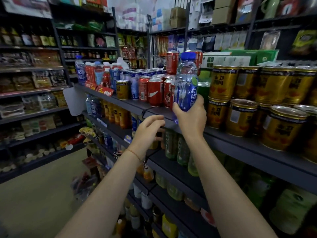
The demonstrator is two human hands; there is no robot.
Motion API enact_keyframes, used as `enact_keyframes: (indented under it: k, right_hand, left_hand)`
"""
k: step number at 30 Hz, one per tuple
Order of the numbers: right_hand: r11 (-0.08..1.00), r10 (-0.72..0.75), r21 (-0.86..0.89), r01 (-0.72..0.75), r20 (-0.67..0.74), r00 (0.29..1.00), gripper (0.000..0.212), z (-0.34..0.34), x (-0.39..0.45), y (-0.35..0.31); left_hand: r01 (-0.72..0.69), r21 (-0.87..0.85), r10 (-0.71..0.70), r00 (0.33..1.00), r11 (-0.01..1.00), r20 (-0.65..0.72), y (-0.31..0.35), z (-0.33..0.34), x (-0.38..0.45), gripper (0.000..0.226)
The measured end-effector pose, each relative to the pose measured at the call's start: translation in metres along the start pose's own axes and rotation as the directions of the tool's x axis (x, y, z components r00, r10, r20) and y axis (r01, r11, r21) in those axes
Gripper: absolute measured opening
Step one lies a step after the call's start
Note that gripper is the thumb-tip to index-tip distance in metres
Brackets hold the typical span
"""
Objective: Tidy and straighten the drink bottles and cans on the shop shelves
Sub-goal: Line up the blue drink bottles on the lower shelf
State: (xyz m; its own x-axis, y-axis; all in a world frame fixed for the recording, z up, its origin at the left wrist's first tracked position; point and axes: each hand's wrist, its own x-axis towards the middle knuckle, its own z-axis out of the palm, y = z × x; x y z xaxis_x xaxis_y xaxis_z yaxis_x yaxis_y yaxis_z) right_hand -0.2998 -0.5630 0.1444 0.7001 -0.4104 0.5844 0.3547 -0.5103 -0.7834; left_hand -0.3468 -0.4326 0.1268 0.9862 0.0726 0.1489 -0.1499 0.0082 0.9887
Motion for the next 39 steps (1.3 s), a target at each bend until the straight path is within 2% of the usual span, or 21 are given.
enact_keyframes:
  k: [3,5,7,9,12,15,18,20,23,26,28,30,32,34,36,37,39]
  right_hand:
    - [0.982,-0.03,0.186,0.014,0.083,0.996,0.061,-0.02,-0.038,-0.015]
    - [0.965,-0.053,0.262,0.006,0.173,0.984,0.062,-0.03,-0.07,-0.025]
    - [0.965,-0.065,0.262,-0.014,0.291,0.955,0.067,-0.038,-0.105,-0.029]
    - [0.979,-0.054,0.199,-0.031,0.407,0.912,0.073,-0.046,-0.143,-0.025]
    - [1.0,0.015,0.014,-0.026,0.538,0.843,0.076,-0.065,-0.207,-0.009]
    - [0.992,0.119,-0.109,-0.064,0.632,0.766,0.055,-0.09,-0.275,0.023]
    - [0.96,0.272,-0.158,-0.23,0.711,0.649,0.014,-0.127,-0.336,0.067]
    - [0.898,0.413,-0.213,-0.384,0.706,0.575,0.016,-0.158,-0.371,0.093]
    - [0.765,0.584,-0.245,-0.596,0.656,0.479,0.024,-0.208,-0.411,0.117]
    - [0.671,0.653,-0.227,-0.706,0.631,0.418,0.022,-0.262,-0.432,0.128]
    - [0.661,0.655,-0.21,-0.72,0.631,0.417,0.028,-0.301,-0.44,0.133]
    - [0.688,0.63,-0.185,-0.702,0.633,0.45,0.045,-0.358,-0.443,0.143]
    - [0.693,0.621,-0.152,-0.705,0.622,0.476,0.047,-0.425,-0.441,0.154]
    - [0.699,0.615,-0.12,-0.705,0.603,0.507,0.049,-0.497,-0.436,0.169]
    - [0.708,0.616,-0.079,-0.702,0.554,0.559,0.055,-0.564,-0.429,0.186]
    - [0.711,0.621,-0.059,-0.7,0.52,0.587,0.055,-0.595,-0.425,0.193]
    - [0.711,0.633,-0.029,-0.702,0.462,0.622,0.041,-0.65,-0.416,0.204]
  left_hand:
    - [-0.081,-0.046,0.081,0.997,0.996,-0.006,-0.006,-0.013,-0.013,0.03]
    - [-0.093,-0.151,0.095,0.995,0.984,0.006,-0.008,-0.025,-0.028,0.041]
    - [-0.094,-0.272,0.106,0.994,0.958,0.032,-0.011,-0.037,-0.051,0.043]
    - [-0.057,-0.376,0.083,0.995,0.925,0.054,-0.023,-0.046,-0.078,0.055]
    - [0.081,-0.548,-0.1,0.995,0.832,-0.004,-0.065,-0.048,-0.127,0.068]
    - [0.28,-0.643,-0.374,0.927,0.713,-0.012,-0.129,-0.042,-0.188,0.079]
    - [0.451,-0.683,-0.552,0.829,0.575,0.082,-0.187,-0.033,-0.26,0.052]
    - [0.549,-0.657,-0.619,0.77,0.517,0.157,-0.21,-0.021,-0.304,0.043]
    - [0.653,-0.566,-0.677,0.705,0.503,0.211,-0.224,0.006,-0.353,0.041]
    - [0.685,-0.508,-0.69,0.689,0.522,0.221,-0.23,0.047,-0.386,0.065]
    - [0.693,-0.498,-0.686,0.687,0.521,0.239,-0.231,0.08,-0.408,0.082]
    - [0.696,-0.49,-0.666,0.694,0.525,0.272,-0.224,0.129,-0.436,0.073]
    - [0.703,-0.476,-0.644,0.697,0.529,0.314,-0.212,0.187,-0.464,0.065]
    - [0.703,-0.447,-0.616,0.706,0.553,0.349,-0.196,0.252,-0.495,0.069]
    - [0.7,-0.41,-0.579,0.714,0.585,0.393,-0.176,0.318,-0.528,0.064]
    - [0.705,-0.386,-0.57,0.709,0.595,0.415,-0.168,0.348,-0.543,0.056]
    - [0.704,-0.324,-0.548,0.702,0.633,0.455,-0.15,0.404,-0.57,0.048]
